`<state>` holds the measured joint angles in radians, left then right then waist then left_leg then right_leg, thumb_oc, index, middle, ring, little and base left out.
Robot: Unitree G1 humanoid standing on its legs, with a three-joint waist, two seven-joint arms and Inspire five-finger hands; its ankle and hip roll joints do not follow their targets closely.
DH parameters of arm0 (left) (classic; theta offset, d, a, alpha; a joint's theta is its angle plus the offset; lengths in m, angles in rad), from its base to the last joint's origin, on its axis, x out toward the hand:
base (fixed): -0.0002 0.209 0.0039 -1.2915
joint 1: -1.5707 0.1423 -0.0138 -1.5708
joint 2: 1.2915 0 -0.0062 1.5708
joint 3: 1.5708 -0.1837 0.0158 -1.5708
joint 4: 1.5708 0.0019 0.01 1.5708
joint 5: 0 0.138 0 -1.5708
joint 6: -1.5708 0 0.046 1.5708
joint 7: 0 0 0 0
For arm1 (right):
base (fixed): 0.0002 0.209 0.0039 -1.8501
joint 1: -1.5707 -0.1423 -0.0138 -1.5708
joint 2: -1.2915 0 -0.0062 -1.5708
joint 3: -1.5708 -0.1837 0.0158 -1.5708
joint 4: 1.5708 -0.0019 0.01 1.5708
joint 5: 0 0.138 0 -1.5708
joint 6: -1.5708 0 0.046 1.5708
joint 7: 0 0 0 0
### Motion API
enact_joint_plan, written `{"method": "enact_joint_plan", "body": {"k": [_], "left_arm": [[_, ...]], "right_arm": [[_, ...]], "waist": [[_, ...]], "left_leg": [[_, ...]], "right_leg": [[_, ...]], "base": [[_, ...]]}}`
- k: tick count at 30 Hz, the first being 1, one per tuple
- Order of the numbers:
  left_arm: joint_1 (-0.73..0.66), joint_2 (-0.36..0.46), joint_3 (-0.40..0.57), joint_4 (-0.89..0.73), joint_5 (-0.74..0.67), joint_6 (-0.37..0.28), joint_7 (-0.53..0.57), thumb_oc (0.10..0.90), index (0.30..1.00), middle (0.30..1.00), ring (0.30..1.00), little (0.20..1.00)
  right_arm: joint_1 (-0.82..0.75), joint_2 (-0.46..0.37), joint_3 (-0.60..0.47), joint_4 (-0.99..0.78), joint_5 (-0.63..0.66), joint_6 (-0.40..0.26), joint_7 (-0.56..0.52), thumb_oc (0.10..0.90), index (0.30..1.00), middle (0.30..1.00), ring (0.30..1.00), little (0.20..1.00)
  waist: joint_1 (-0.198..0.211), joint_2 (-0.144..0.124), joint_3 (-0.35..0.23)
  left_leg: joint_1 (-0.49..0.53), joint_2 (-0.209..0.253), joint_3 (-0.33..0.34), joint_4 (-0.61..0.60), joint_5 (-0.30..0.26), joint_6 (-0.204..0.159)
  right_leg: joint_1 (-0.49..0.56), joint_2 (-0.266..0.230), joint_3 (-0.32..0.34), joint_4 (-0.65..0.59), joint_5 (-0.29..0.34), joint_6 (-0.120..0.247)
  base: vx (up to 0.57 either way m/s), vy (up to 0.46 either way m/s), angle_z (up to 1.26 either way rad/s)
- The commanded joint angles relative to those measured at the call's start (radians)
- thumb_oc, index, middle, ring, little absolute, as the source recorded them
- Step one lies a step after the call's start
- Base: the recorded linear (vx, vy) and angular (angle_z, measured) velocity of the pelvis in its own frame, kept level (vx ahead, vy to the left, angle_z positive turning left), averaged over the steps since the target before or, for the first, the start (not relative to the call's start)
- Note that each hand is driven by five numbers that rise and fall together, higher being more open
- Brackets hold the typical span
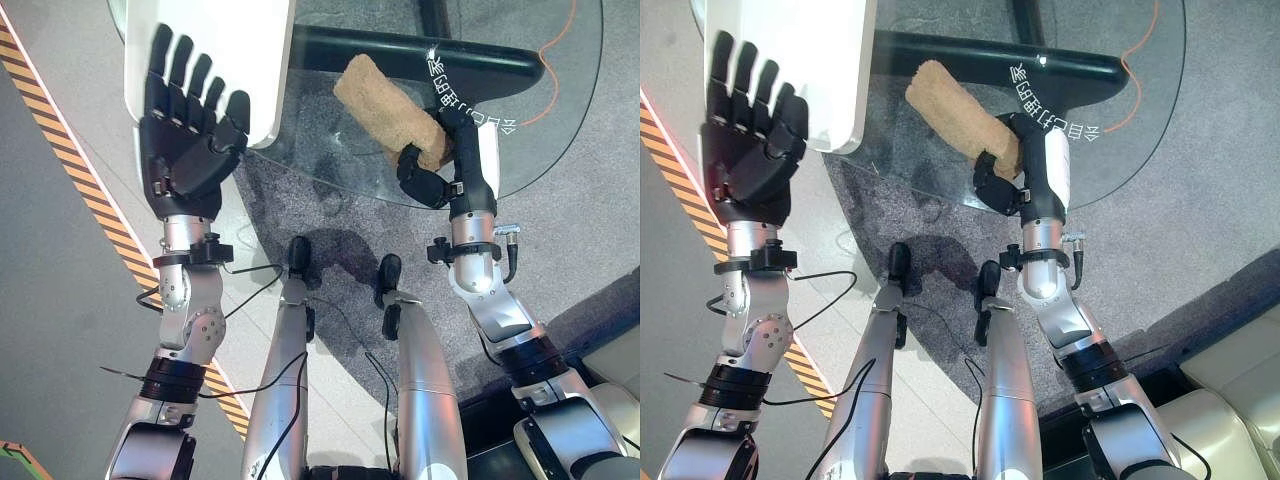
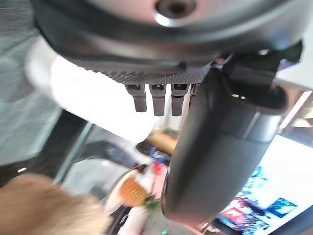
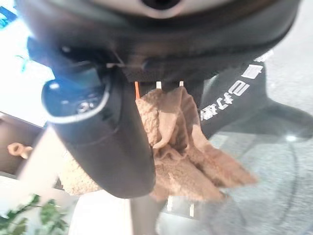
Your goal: Wipe the table with a cloth and put it in the basket.
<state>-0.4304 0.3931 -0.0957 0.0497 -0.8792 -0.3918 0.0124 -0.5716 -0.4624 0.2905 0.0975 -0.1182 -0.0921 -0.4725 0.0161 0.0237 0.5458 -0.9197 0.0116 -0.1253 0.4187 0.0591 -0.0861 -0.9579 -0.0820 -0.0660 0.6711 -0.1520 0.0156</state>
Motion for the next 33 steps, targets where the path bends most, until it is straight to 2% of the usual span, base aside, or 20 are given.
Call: {"method": "enact_joint_plan", "body": {"k": [1, 6, 15, 21, 27, 33], "left_arm": [[-0.031, 0.015, 0.016, -0.153, -0.049, -0.018, -0.099, 0.8, 0.9, 0.9, 0.9, 0.9], [-0.037, 0.004, -0.011, -0.176, -0.161, 0.056, -0.163, 0.8, 0.9, 0.9, 0.9, 0.9], [-0.064, -0.026, -0.046, -0.189, -0.301, 0.157, -0.244, 0.8, 0.9, 0.9, 0.9, 0.9], [-0.09, -0.033, -0.064, -0.185, -0.335, 0.176, -0.255, 0.8, 0.9, 0.9, 0.9, 0.9], [-0.119, -0.052, -0.082, -0.194, -0.392, 0.24, -0.312, 0.8, 0.9, 0.9, 0.9, 0.9], [-0.136, -0.062, -0.099, -0.204, -0.425, 0.25, -0.346, 0.8, 0.9, 0.9, 0.9, 0.9]], "right_arm": [[-0.055, 0.001, -0.074, -0.242, -0.016, -0.177, -0.014, 0.1, 0.3, 0.3, 0.3, 0.2], [-0.061, 0.006, -0.067, -0.284, -0.016, -0.213, 0.003, 0.1, 0.3, 0.3, 0.3, 0.2], [-0.097, 0.008, -0.044, -0.332, 0.008, -0.224, 0.024, 0.1, 0.3, 0.3, 0.3, 0.2], [-0.11, 0.006, -0.029, -0.343, 0.022, -0.219, 0.042, 0.1, 0.3, 0.3, 0.3, 0.2], [-0.135, 0.007, -0.001, -0.329, 0.019, -0.196, 0.049, 0.1, 0.3, 0.3, 0.3, 0.2], [-0.144, 0.009, 0.02, -0.335, 0.027, -0.193, 0.071, 0.1, 0.3, 0.3, 0.3, 0.2]], "waist": [[-0.011, 0.02, -0.026], [-0.016, 0.021, -0.026], [-0.024, 0.017, -0.026], [-0.029, 0.014, -0.026], [-0.032, 0.011, -0.026], [-0.037, 0.009, -0.026]], "left_leg": [[0.061, -0.07, 0.129, 0.046, -0.098, 0.116], [0.064, -0.07, 0.133, 0.044, -0.095, 0.118], [0.071, -0.069, 0.136, 0.045, -0.094, 0.116], [0.072, -0.067, 0.138, 0.045, -0.094, 0.114], [0.073, -0.068, 0.138, 0.043, -0.094, 0.113], [0.076, -0.067, 0.139, 0.036, -0.092, 0.111]], "right_leg": [[0.072, 0.078, -0.018, -0.123, 0.072, -0.004], [0.076, 0.08, -0.015, -0.13, 0.077, -0.003], [0.083, 0.079, -0.011, -0.137, 0.081, -0.003], [0.088, 0.08, -0.008, -0.142, 0.079, -0.005], [0.09, 0.082, -0.006, -0.15, 0.08, -0.007], [0.095, 0.082, -0.004, -0.161, 0.082, -0.007]], "base": [[0.0, 0.0, 0.0], [0.0, 0.004, -0.02], [0.0, 0.0, -0.02], [0.0, 0.0, 0.0], [0.0, 0.0, 0.0], [0.0, 0.0, 0.0]]}}
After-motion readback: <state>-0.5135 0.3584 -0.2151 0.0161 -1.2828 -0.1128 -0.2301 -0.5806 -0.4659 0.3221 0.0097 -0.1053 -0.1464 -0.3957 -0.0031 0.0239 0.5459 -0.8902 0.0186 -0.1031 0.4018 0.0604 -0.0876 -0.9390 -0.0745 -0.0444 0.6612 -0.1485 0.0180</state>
